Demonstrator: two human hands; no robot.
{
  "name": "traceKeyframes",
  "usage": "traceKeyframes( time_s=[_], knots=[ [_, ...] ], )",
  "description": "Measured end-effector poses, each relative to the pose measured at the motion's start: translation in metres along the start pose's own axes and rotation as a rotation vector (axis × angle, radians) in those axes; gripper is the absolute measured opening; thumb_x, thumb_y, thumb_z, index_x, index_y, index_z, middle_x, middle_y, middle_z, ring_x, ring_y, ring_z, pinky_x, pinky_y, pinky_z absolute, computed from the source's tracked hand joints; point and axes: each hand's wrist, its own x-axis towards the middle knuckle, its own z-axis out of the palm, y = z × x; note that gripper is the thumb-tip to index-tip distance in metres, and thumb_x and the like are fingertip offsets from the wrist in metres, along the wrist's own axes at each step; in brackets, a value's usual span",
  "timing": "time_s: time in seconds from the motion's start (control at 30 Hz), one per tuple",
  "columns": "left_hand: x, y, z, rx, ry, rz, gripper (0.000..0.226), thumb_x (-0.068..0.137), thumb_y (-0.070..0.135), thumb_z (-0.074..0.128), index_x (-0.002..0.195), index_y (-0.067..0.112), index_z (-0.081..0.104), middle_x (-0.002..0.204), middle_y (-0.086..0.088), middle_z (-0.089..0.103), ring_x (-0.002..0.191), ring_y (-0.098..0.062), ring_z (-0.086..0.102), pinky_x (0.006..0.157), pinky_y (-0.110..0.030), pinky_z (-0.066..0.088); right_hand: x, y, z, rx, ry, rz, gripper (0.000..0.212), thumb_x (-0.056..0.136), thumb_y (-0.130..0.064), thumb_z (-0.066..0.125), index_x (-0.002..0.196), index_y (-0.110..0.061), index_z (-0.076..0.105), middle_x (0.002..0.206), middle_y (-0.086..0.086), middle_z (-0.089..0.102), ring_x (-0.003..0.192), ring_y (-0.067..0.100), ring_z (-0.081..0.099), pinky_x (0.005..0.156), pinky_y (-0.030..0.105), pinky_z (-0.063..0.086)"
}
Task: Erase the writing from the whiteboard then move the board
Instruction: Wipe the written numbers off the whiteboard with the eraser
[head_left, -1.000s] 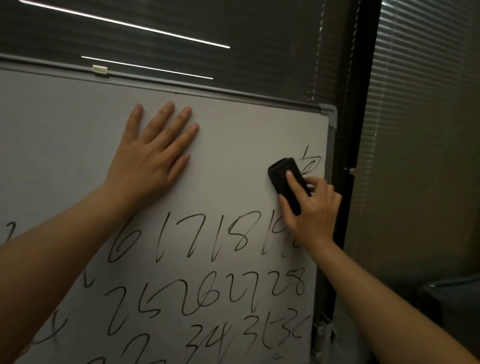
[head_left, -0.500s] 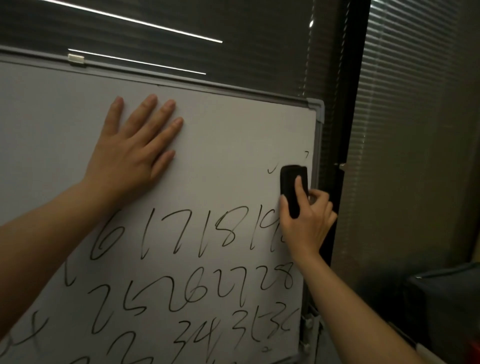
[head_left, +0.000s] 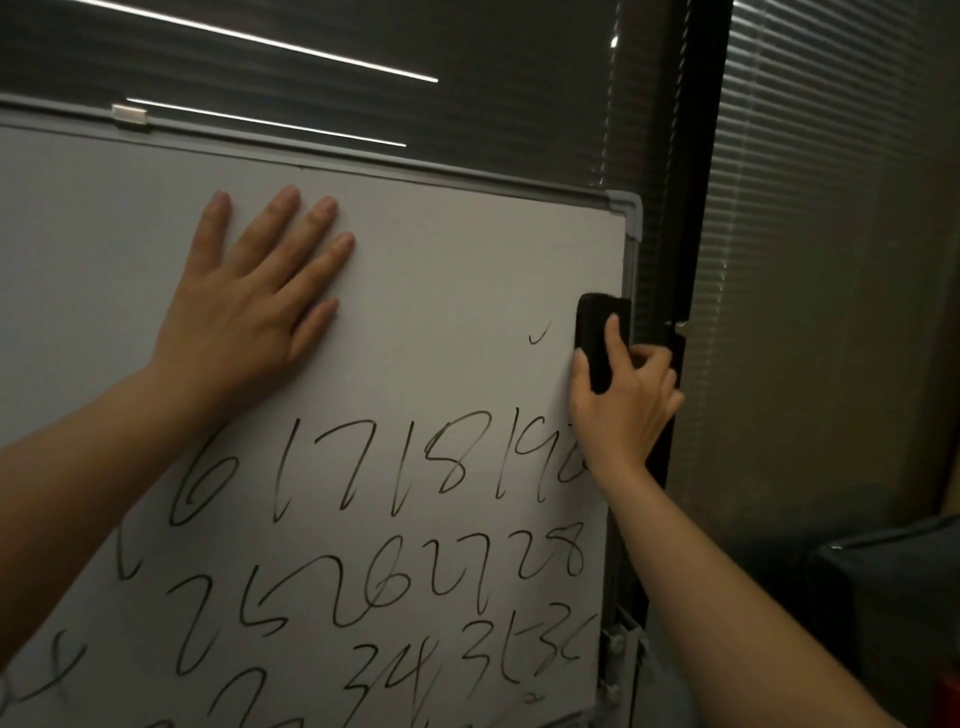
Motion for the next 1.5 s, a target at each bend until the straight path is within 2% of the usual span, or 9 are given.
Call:
traceKeyframes(
  time_s=[0.2, 0.43, 0.67, 0.8, 0.9, 1.0, 1.1, 1.27, 1.5],
  knots=[
    [-0.001, -0.003, 0.003, 0.026, 0.003, 0.001, 0.056, 0.102, 0.037, 0.026, 0.152, 0.011, 0.03, 0.159, -0.013, 0.022, 0.147, -0.033, 0.016, 0.117, -0.058, 0.006, -0.033, -0.012, 0.004, 0.029, 0.037, -0.037, 0.052, 0.085, -0.047, 0.051, 0.132, -0.026, 0.057, 0.105, 0.014, 0.053, 0.09, 0.028, 0.051, 0.08, 0.037, 0.029],
    [0.0, -0.005, 0.006, 0.018, -0.02, 0.003, 0.057, 0.102, 0.037, 0.025, 0.152, 0.011, 0.028, 0.159, -0.013, 0.021, 0.147, -0.032, 0.015, 0.117, -0.058, 0.006, -0.047, -0.042, 0.013, 0.024, 0.027, -0.554, 0.054, 0.086, -0.038, 0.062, 0.136, -0.028, 0.044, 0.105, 0.014, 0.058, 0.086, 0.027, 0.053, 0.076, 0.036, 0.03],
    [0.003, -0.002, 0.007, 0.002, -0.027, 0.025, 0.057, 0.102, 0.039, 0.023, 0.152, 0.012, 0.028, 0.16, -0.012, 0.018, 0.148, -0.032, 0.013, 0.117, -0.059, 0.007, -0.038, -0.003, 0.009, 0.009, 0.03, -0.174, 0.051, 0.086, -0.043, 0.051, 0.136, -0.029, 0.052, 0.11, 0.015, 0.053, 0.09, 0.028, 0.05, 0.079, 0.036, 0.028],
    [-0.001, -0.009, 0.004, 0.005, -0.017, 0.035, 0.056, 0.103, 0.038, 0.024, 0.152, 0.012, 0.03, 0.159, -0.013, 0.02, 0.148, -0.032, 0.014, 0.117, -0.06, 0.009, -0.042, -0.013, 0.009, 0.029, 0.035, -0.128, 0.051, 0.086, -0.042, 0.051, 0.134, -0.025, 0.056, 0.11, 0.017, 0.053, 0.093, 0.025, 0.044, 0.079, 0.036, 0.029],
    [-0.005, -0.017, 0.001, -0.006, -0.013, 0.043, 0.055, 0.103, 0.037, 0.024, 0.152, 0.012, 0.03, 0.159, -0.012, 0.02, 0.148, -0.032, 0.015, 0.117, -0.059, 0.009, -0.052, -0.031, 0.007, 0.044, 0.043, -0.226, 0.051, 0.086, -0.039, 0.054, 0.135, -0.025, 0.053, 0.108, 0.017, 0.053, 0.091, 0.025, 0.044, 0.076, 0.035, 0.029],
    [-0.014, -0.03, -0.003, -0.012, -0.008, 0.094, 0.054, 0.103, 0.036, 0.025, 0.151, 0.013, 0.033, 0.158, -0.012, 0.025, 0.146, -0.032, 0.02, 0.117, -0.054, 0.014, -0.063, -0.055, 0.003, 0.029, 0.021, -0.498, 0.051, 0.086, -0.035, 0.056, 0.135, -0.026, 0.046, 0.106, 0.016, 0.054, 0.087, 0.026, 0.045, 0.073, 0.033, 0.025],
    [-0.033, -0.045, -0.011, 0.011, -0.018, 0.162, 0.052, 0.103, 0.035, 0.026, 0.151, 0.015, 0.034, 0.157, -0.012, 0.027, 0.145, -0.032, 0.024, 0.116, -0.053, 0.018, -0.073, -0.084, -0.002, 0.024, 0.001, -0.634, 0.046, 0.086, -0.033, 0.057, 0.131, -0.024, 0.055, 0.106, 0.015, 0.056, 0.087, 0.026, 0.045, 0.073, 0.034, 0.025],
    [-0.078, -0.094, -0.041, 0.13, -0.046, 0.156, 0.049, 0.104, 0.034, 0.029, 0.149, 0.019, 0.038, 0.156, -0.009, 0.031, 0.143, -0.031, 0.03, 0.114, -0.06, 0.015, -0.086, -0.139, -0.007, 0.063, 0.006, -0.68, 0.044, 0.084, -0.032, 0.058, 0.125, -0.021, 0.064, 0.102, 0.016, 0.059, 0.086, 0.026, 0.043, 0.072, 0.034, 0.025],
    [-0.155, -0.207, -0.101, 0.276, -0.126, 0.084, 0.048, 0.104, 0.033, 0.031, 0.15, 0.019, 0.036, 0.156, -0.008, 0.031, 0.143, -0.031, 0.029, 0.114, -0.057, 0.014, -0.104, -0.252, 0.0, 0.142, 0.082, -0.651, 0.043, 0.083, -0.032, 0.06, 0.124, -0.022, 0.065, 0.101, 0.017, 0.059, 0.083, 0.027, 0.041, 0.072, 0.035, 0.025]
  ],
)
